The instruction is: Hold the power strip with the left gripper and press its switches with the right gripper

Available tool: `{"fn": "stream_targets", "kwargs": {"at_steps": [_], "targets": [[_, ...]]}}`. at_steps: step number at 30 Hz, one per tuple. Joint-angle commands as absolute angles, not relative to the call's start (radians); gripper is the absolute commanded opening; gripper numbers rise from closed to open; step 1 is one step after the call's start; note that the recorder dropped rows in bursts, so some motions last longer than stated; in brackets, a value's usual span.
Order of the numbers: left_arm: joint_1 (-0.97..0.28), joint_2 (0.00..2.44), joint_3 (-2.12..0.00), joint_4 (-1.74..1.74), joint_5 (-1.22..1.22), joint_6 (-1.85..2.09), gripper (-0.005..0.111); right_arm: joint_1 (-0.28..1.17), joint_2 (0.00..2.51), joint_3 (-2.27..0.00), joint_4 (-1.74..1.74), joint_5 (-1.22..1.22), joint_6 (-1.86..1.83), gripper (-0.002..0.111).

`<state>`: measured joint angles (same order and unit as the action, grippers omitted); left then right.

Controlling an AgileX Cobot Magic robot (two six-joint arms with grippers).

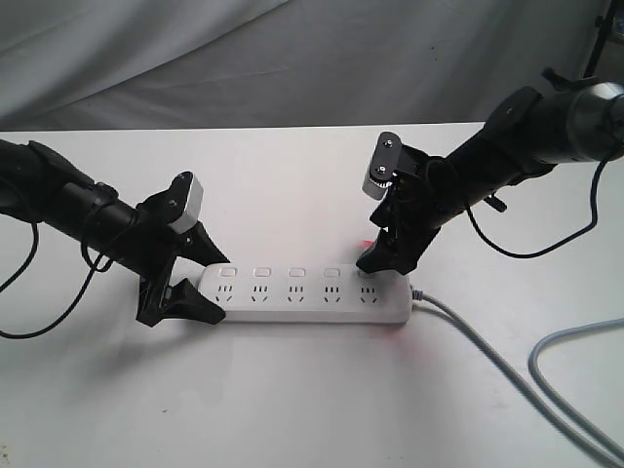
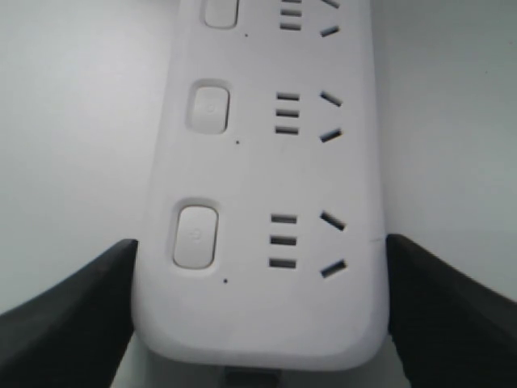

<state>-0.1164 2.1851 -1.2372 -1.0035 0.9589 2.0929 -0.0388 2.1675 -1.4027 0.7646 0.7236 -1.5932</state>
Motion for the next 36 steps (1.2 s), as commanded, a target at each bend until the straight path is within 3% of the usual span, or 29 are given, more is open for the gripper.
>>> {"fn": "stream_targets", "kwargs": {"at_steps": [1,36], "targets": [[-0.120,2.186,-1.234,-1.006,0.941,2.095,0.039,-0.033,2.203,-1.380,0.692,0.644,-1.623,0.073],[-0.120,2.186,-1.234,-1.006,0.941,2.095,0.039,-0.033,2.093,-1.384,0.873,0.713,-1.644,0.073]]}}
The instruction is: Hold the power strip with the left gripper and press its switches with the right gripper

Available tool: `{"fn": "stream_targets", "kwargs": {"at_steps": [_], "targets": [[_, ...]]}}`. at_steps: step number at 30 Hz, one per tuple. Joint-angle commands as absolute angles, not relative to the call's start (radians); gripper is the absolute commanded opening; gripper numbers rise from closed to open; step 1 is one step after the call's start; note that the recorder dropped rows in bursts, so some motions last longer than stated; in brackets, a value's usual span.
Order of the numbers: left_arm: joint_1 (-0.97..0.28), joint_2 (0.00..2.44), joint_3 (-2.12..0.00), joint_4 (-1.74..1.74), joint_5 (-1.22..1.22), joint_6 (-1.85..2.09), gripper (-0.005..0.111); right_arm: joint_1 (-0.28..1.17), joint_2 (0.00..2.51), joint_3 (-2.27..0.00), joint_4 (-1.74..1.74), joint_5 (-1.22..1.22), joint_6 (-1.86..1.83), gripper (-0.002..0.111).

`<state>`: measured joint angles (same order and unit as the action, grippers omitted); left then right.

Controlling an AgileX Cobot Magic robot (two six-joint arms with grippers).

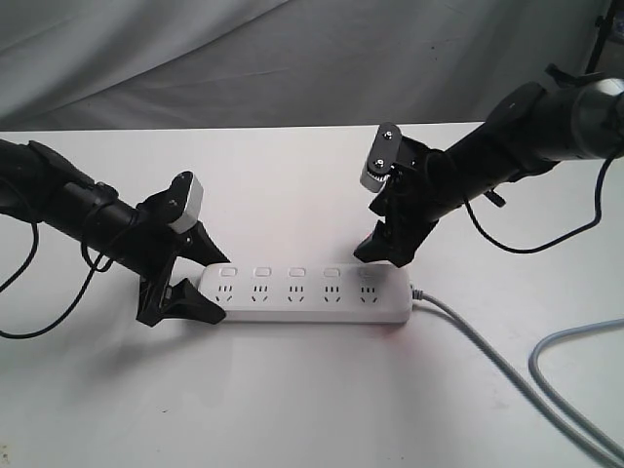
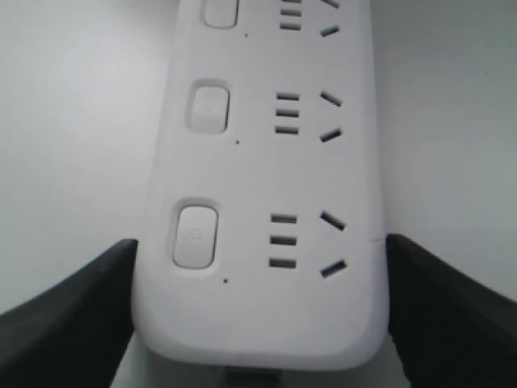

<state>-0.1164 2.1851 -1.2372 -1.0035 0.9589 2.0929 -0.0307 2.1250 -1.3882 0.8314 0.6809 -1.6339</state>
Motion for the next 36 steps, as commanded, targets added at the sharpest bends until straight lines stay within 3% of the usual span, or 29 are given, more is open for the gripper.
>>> {"fn": "stream_targets", "kwargs": {"at_steps": [1,14,36], "targets": [[-0.120,2.186,-1.234,-1.006,0.941,2.095,0.039,-0.033,2.090,-1.384,0.879,0.725,-1.644,0.073],[-0.120,2.186,-1.234,-1.006,0.941,2.095,0.039,-0.033,2.058,-1.386,0.919,0.794,-1.613,0.073],[-0.120,2.186,-1.234,-1.006,0.941,2.095,0.039,-0.033,1.703,-1.386,0.922,0.794,-1.348,0.073]]}}
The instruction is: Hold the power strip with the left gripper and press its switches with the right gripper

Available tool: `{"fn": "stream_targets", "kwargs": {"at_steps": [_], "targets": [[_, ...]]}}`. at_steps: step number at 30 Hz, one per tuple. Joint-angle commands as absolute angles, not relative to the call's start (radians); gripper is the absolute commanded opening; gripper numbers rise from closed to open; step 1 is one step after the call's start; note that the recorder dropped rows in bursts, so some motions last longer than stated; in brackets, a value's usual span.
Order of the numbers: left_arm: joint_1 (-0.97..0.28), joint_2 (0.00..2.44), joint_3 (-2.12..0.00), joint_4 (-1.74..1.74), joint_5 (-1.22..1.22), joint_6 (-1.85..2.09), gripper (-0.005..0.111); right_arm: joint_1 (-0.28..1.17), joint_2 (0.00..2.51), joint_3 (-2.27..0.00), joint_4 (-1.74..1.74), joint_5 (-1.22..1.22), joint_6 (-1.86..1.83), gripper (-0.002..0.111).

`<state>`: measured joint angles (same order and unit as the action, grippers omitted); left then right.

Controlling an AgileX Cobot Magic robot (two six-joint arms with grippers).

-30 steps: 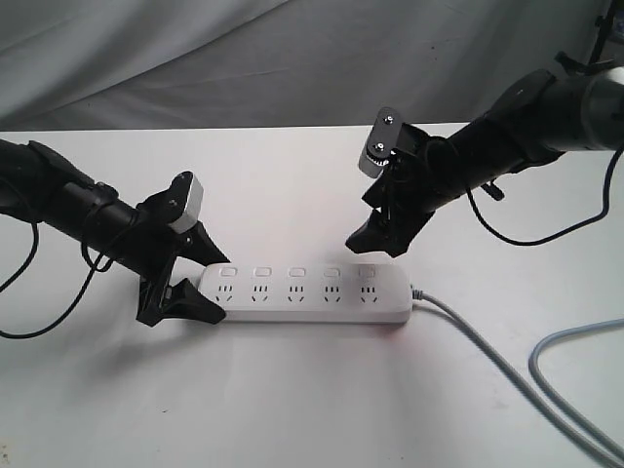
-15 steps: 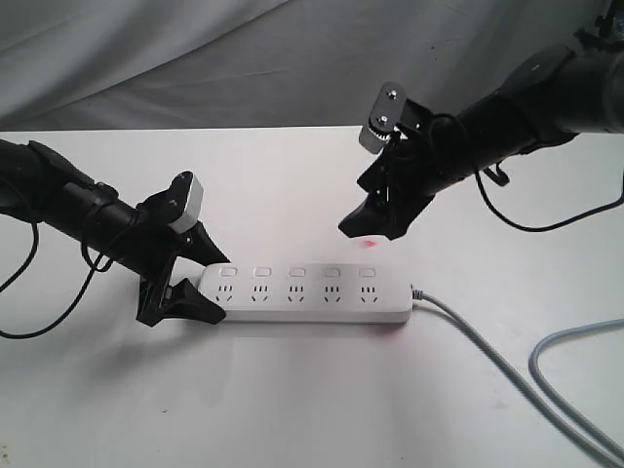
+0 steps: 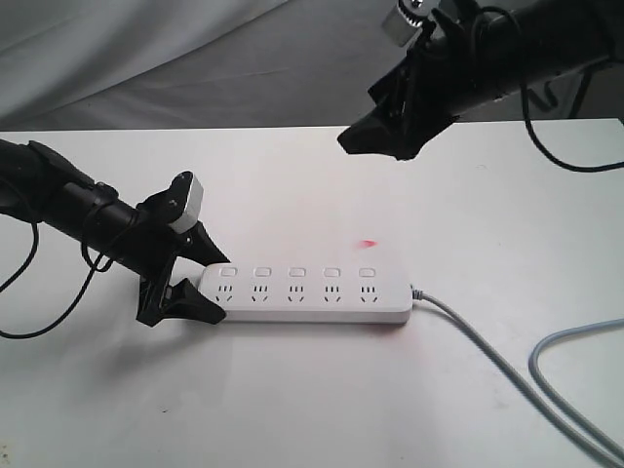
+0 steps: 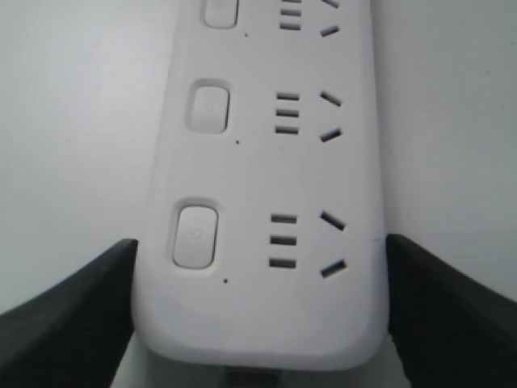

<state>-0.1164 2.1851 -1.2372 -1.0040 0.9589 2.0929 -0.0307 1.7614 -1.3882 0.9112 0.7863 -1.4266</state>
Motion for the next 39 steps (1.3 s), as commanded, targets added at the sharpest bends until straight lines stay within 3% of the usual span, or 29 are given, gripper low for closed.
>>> {"fn": "stream_targets", "kwargs": {"at_steps": [1,15,17,21,25,34,39], "targets": [[-0.120,2.186,-1.234,-1.006,0.941,2.095,0.039,-0.033,1.675,-1.386,0.922,0.788,-1.317,0.073],[-0.120,2.186,-1.234,-1.006,0.941,2.095,0.039,-0.033,1.444,-1.386,0.933,0.909,-1.113,0.072],[-0.120,2.186,-1.234,-1.006,0.941,2.095,0.039,-0.033,1.445,-1.386,0.933,0.977,-1.113,0.067],[-0.120,2.186,-1.234,-1.006,0.941,2.095,0.039,-0.033,1.445,-1.386,0.938,1.010,-1.113,0.040],[-0.120,2.186,-1.234,-1.006,0.941,2.095,0.039,-0.033,1.445,-1.386,0.950,1.050,-1.076,0.021],[-0.120,2.186,-1.234,-1.006,0.941,2.095,0.039,-0.033,1.445,-1.386,1.022,1.065,-1.060,0.000],[-0.120,2.186,-1.234,-1.006,0.941,2.095,0.039,-0.033,1.445,-1.386,1.107,1.070,-1.057,0.000]]}}
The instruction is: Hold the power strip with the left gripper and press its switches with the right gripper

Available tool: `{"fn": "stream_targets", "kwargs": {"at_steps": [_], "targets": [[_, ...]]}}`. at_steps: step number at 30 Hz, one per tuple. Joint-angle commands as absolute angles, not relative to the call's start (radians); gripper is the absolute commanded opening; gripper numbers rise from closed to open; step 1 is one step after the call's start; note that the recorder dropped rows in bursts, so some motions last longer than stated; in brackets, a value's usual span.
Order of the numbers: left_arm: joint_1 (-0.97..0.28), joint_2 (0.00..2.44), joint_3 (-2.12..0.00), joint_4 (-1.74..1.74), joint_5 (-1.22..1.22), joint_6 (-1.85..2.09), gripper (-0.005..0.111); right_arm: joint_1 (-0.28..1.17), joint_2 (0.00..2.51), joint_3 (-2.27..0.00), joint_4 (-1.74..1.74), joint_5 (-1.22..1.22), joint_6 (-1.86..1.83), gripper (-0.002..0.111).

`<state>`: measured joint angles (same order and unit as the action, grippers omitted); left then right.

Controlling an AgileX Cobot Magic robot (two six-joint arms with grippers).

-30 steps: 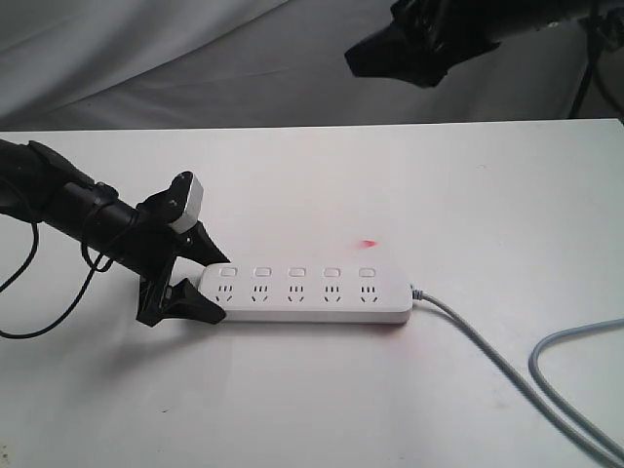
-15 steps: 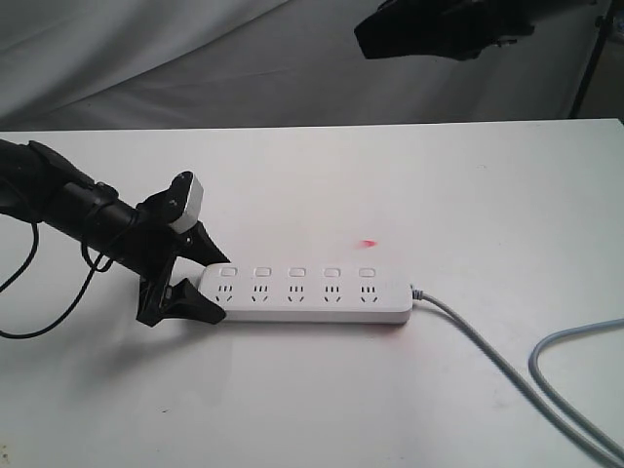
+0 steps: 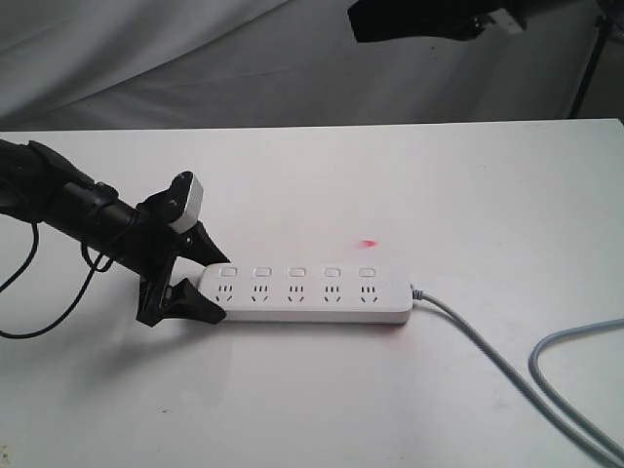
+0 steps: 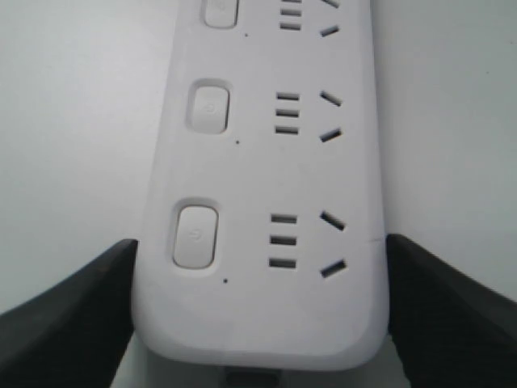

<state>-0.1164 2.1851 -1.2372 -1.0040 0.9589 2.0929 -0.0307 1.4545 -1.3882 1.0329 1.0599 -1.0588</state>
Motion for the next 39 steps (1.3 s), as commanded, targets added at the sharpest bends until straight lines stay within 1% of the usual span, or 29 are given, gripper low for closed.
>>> {"fn": "stream_targets", "kwargs": {"at_steps": [1,22,28,33,35,39], "targets": [[-0.120,2.186,-1.234,-1.006,0.941,2.095,0.039,-0.033,1.445,-1.386,1.119,1.070,-1.057,0.000],[-0.120,2.186,-1.234,-1.006,0.941,2.095,0.039,-0.033,1.447,-1.386,1.108,1.057,-1.057,0.000],[-0.120,2.186,-1.234,-1.006,0.941,2.095,0.039,-0.033,1.445,-1.386,1.099,0.907,-1.061,0.000],[-0.120,2.186,-1.234,-1.006,0.941,2.095,0.039,-0.058,1.427,-1.386,0.978,0.801,-1.051,0.000],[-0.120,2.186,-1.234,-1.006,0.941,2.095,0.039,-0.073,1.408,-1.386,0.898,0.763,-0.992,0.000],[-0.120,2.186,-1.234,-1.006,0.941,2.095,0.039,-0.104,1.356,-1.386,0.693,0.672,-0.734,0.000]]}}
